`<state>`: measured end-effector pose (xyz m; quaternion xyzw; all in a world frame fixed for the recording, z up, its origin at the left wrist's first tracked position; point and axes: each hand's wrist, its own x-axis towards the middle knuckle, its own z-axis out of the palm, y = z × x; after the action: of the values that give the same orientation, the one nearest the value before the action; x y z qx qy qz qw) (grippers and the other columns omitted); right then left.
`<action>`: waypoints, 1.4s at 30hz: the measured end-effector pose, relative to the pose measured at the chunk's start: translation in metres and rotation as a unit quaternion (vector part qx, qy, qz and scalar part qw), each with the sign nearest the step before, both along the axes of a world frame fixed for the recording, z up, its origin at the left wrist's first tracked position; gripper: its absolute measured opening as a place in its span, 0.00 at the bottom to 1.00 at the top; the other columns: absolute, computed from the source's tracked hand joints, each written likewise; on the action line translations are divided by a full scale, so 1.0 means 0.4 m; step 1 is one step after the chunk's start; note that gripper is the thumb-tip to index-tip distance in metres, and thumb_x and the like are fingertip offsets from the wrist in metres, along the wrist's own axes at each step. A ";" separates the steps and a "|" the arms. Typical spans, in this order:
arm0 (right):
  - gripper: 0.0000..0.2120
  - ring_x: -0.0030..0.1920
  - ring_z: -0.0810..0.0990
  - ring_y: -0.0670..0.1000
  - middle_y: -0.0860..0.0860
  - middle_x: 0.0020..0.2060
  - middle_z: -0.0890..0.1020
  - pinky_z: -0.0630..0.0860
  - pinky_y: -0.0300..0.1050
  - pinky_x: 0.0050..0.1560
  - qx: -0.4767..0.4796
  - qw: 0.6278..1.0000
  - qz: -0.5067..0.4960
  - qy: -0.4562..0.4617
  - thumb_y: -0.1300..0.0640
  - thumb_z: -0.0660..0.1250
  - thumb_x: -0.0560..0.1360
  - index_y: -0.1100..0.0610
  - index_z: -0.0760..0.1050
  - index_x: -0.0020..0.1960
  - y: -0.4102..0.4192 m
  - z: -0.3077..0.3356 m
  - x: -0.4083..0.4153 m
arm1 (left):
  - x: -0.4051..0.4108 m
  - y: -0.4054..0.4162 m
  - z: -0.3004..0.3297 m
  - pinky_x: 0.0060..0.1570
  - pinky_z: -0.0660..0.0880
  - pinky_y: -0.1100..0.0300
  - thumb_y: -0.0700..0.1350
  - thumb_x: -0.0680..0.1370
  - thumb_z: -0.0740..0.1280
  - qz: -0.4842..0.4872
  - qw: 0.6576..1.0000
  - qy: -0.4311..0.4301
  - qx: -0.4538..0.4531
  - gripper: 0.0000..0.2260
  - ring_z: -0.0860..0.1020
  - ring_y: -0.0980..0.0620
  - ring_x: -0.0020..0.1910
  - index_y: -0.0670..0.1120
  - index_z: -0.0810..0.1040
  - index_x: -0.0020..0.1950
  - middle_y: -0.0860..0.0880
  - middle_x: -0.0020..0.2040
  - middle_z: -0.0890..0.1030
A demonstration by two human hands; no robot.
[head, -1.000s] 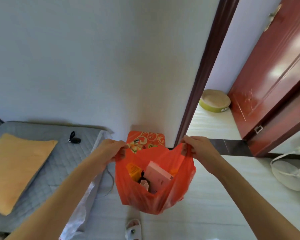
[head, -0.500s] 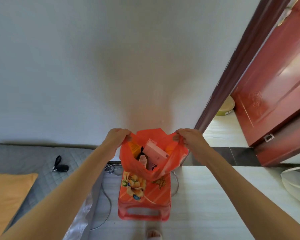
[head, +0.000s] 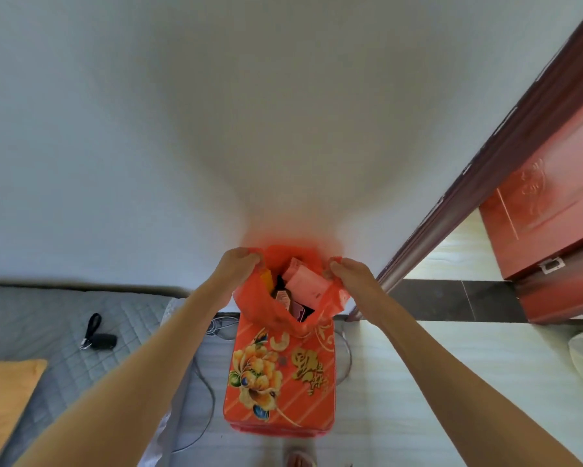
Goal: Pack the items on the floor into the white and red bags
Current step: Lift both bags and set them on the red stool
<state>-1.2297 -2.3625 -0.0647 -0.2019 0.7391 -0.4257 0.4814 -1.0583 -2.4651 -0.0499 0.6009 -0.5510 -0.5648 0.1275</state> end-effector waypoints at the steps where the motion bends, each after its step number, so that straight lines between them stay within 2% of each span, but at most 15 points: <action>1: 0.13 0.44 0.76 0.51 0.54 0.40 0.80 0.74 0.41 0.42 0.010 1.000 0.011 0.002 0.63 0.59 0.78 0.69 0.74 0.58 -0.003 -0.004 0.002 | -0.002 -0.004 -0.009 0.46 0.71 0.55 0.37 0.76 0.60 -0.013 1.000 -0.014 -0.011 0.09 0.73 0.48 0.41 0.43 0.77 0.40 0.42 0.42 0.77; 3: 0.12 0.47 0.75 0.52 0.59 0.47 0.80 0.75 0.49 0.52 0.033 0.999 0.022 0.010 0.63 0.59 0.78 0.69 0.74 0.57 -0.007 -0.016 0.004 | 0.004 -0.011 -0.024 0.41 0.71 0.58 0.39 0.77 0.60 -0.035 0.998 -0.038 -0.034 0.10 0.73 0.48 0.37 0.42 0.77 0.39 0.42 0.39 0.77; 6: 0.12 0.49 0.76 0.51 0.61 0.51 0.80 0.71 0.48 0.60 0.045 0.998 0.026 0.019 0.65 0.57 0.77 0.68 0.74 0.57 -0.013 -0.024 0.005 | 0.030 -0.026 -0.037 0.35 0.69 0.62 0.40 0.79 0.59 -0.012 0.994 -0.064 -0.085 0.12 0.72 0.52 0.32 0.44 0.76 0.37 0.47 0.33 0.76; 9: 0.13 0.49 0.77 0.53 0.56 0.46 0.80 0.71 0.49 0.60 0.010 0.999 0.020 0.023 0.68 0.55 0.77 0.66 0.75 0.56 -0.043 -0.009 -0.003 | 0.053 -0.049 -0.038 0.45 0.76 0.51 0.40 0.78 0.59 0.045 0.989 -0.057 -0.132 0.14 0.75 0.47 0.38 0.48 0.75 0.33 0.43 0.37 0.79; 12: 0.14 0.48 0.78 0.51 0.50 0.40 0.79 0.73 0.48 0.61 -0.043 0.999 0.033 0.003 0.68 0.55 0.78 0.65 0.73 0.60 -0.087 0.028 -0.007 | 0.059 -0.073 -0.025 0.52 0.75 0.45 0.40 0.77 0.60 0.066 0.986 -0.038 -0.148 0.14 0.76 0.45 0.40 0.49 0.75 0.33 0.43 0.37 0.79; 16: 0.15 0.54 0.77 0.51 0.51 0.46 0.79 0.71 0.49 0.64 -0.024 0.997 0.070 -0.006 0.65 0.57 0.78 0.63 0.69 0.64 -0.098 0.026 0.017 | 0.065 -0.087 -0.025 0.54 0.76 0.42 0.39 0.77 0.60 0.039 0.989 -0.034 -0.141 0.14 0.79 0.39 0.44 0.50 0.77 0.33 0.38 0.42 0.82; 19: 0.18 0.61 0.75 0.56 0.56 0.60 0.76 0.70 0.54 0.66 0.030 0.996 0.087 0.014 0.59 0.60 0.77 0.62 0.69 0.66 -0.087 -0.013 0.021 | 0.044 -0.074 -0.042 0.44 0.75 0.56 0.38 0.76 0.59 -0.026 0.990 -0.062 -0.127 0.12 0.77 0.45 0.37 0.47 0.78 0.35 0.43 0.39 0.80; 22: 0.16 0.62 0.74 0.61 0.62 0.60 0.76 0.69 0.56 0.66 0.060 0.993 0.095 0.039 0.60 0.58 0.78 0.67 0.69 0.62 -0.074 -0.026 0.022 | 0.026 -0.055 -0.069 0.33 0.67 0.66 0.37 0.76 0.58 -0.046 0.988 -0.076 -0.126 0.10 0.72 0.57 0.31 0.40 0.79 0.45 0.48 0.36 0.78; 25: 0.11 0.58 0.76 0.58 0.62 0.58 0.77 0.71 0.53 0.60 0.068 0.989 0.115 0.059 0.59 0.59 0.77 0.63 0.74 0.56 -0.073 -0.049 0.018 | 0.032 -0.046 -0.102 0.38 0.69 0.62 0.40 0.76 0.59 -0.044 0.986 -0.097 -0.130 0.11 0.73 0.55 0.35 0.39 0.80 0.50 0.51 0.35 0.78; 28: 0.12 0.42 0.73 0.52 0.64 0.55 0.78 0.68 0.47 0.46 0.072 0.987 0.121 0.080 0.57 0.60 0.75 0.65 0.74 0.50 -0.065 -0.075 0.023 | 0.041 -0.030 -0.119 0.49 0.71 0.57 0.42 0.77 0.60 -0.064 0.980 -0.133 -0.131 0.11 0.75 0.48 0.43 0.39 0.80 0.50 0.50 0.38 0.77; 30: 0.09 0.36 0.70 0.49 0.60 0.44 0.80 0.66 0.46 0.41 0.079 0.984 0.123 0.104 0.57 0.60 0.75 0.62 0.73 0.44 -0.053 -0.084 0.026 | 0.049 -0.020 -0.125 0.50 0.71 0.55 0.43 0.77 0.60 -0.070 0.977 -0.146 -0.136 0.11 0.76 0.44 0.46 0.38 0.79 0.49 0.46 0.42 0.77; 33: 0.08 0.32 0.67 0.49 0.51 0.33 0.70 0.63 0.43 0.35 0.077 0.981 0.116 0.138 0.58 0.61 0.75 0.58 0.68 0.38 -0.037 -0.089 0.018 | 0.065 -0.008 -0.121 0.54 0.73 0.52 0.45 0.78 0.61 -0.059 0.979 -0.138 -0.138 0.12 0.77 0.43 0.49 0.37 0.77 0.53 0.42 0.47 0.80; 36: 0.05 0.34 0.72 0.50 0.52 0.38 0.74 0.68 0.43 0.34 0.049 0.983 0.092 0.150 0.58 0.59 0.76 0.60 0.71 0.46 -0.021 -0.082 0.008 | 0.079 0.000 -0.105 0.58 0.72 0.50 0.45 0.78 0.62 -0.056 0.980 -0.128 -0.141 0.13 0.77 0.43 0.54 0.37 0.74 0.57 0.41 0.54 0.80; 39: 0.14 0.49 0.80 0.57 0.51 0.48 0.75 0.77 0.51 0.49 0.042 0.986 0.048 0.152 0.57 0.58 0.77 0.58 0.68 0.62 0.003 -0.057 0.001 | 0.093 0.013 -0.083 0.61 0.71 0.51 0.45 0.78 0.62 -0.072 0.976 -0.133 -0.157 0.16 0.75 0.45 0.58 0.39 0.72 0.62 0.42 0.59 0.77; 42: 0.17 0.51 0.79 0.57 0.52 0.53 0.74 0.77 0.52 0.54 0.028 0.983 0.049 0.177 0.59 0.58 0.77 0.57 0.65 0.66 0.030 -0.032 -0.005 | 0.106 0.039 -0.058 0.62 0.67 0.53 0.46 0.78 0.62 -0.091 0.966 -0.144 -0.193 0.19 0.71 0.45 0.63 0.42 0.68 0.67 0.42 0.65 0.71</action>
<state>-1.2316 -2.3507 -0.0776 -0.2964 0.8135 -0.3382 0.3687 -1.0160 -2.4495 -0.0732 0.5869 -0.7148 -0.3645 0.1088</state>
